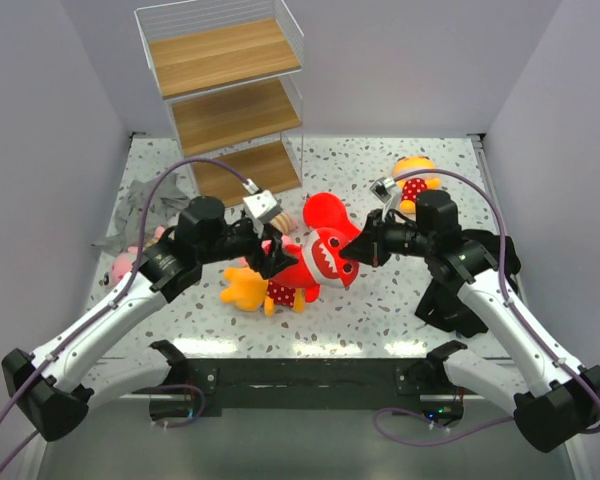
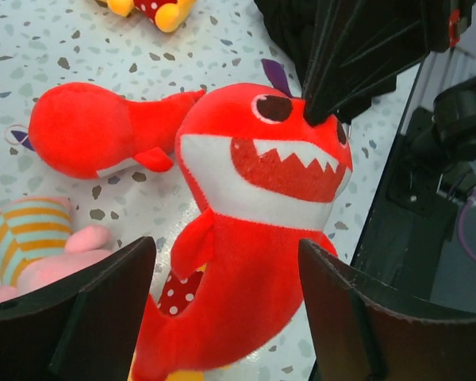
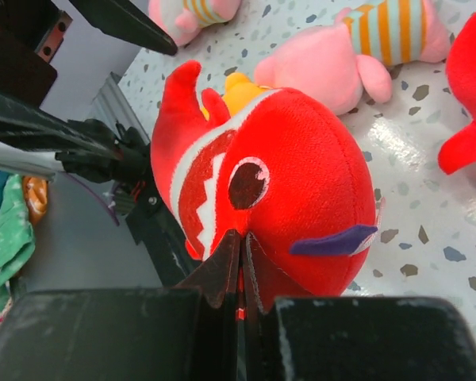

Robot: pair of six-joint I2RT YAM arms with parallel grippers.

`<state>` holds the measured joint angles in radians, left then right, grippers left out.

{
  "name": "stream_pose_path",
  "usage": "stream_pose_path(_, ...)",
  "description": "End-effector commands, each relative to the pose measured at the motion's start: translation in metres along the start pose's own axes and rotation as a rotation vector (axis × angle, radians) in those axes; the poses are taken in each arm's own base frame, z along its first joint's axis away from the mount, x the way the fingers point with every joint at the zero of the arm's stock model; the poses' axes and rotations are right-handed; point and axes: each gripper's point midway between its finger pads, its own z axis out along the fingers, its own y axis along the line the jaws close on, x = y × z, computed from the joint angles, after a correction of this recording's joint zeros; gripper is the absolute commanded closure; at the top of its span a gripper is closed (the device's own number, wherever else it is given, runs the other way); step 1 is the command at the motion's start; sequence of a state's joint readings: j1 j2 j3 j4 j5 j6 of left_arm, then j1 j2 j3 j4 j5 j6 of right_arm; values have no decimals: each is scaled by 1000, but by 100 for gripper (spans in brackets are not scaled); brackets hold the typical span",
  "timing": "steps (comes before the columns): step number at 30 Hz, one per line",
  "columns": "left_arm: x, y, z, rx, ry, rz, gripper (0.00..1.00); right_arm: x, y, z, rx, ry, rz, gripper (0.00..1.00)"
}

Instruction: Place and organize the stuffed toys onto the shelf

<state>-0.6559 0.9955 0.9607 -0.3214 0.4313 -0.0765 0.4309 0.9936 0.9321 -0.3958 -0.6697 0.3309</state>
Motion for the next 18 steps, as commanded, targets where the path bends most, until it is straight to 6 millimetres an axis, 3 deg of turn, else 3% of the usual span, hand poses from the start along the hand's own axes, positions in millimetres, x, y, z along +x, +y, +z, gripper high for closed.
stream_pose_path(1,2,-5,6,26,89,220,25,-16,26,-8,-83,-19,2,100)
stream_pose_path(5,-18,-27,-2,148,-15,377,24,-15,28,-12,-84,-22,-2,100)
stream_pose_path(8,-24,-28,-12,157,-39,530,20,-16,32,-13,-93,-23,-6,100)
stream_pose_path(13,-20,-35,-29,199,-26,661,18,-17,28,-12,-76,-21,0,100)
stream_pose_path(18,3,-36,-26,240,54,625,17,-18,28,-11,-78,-23,-5,100)
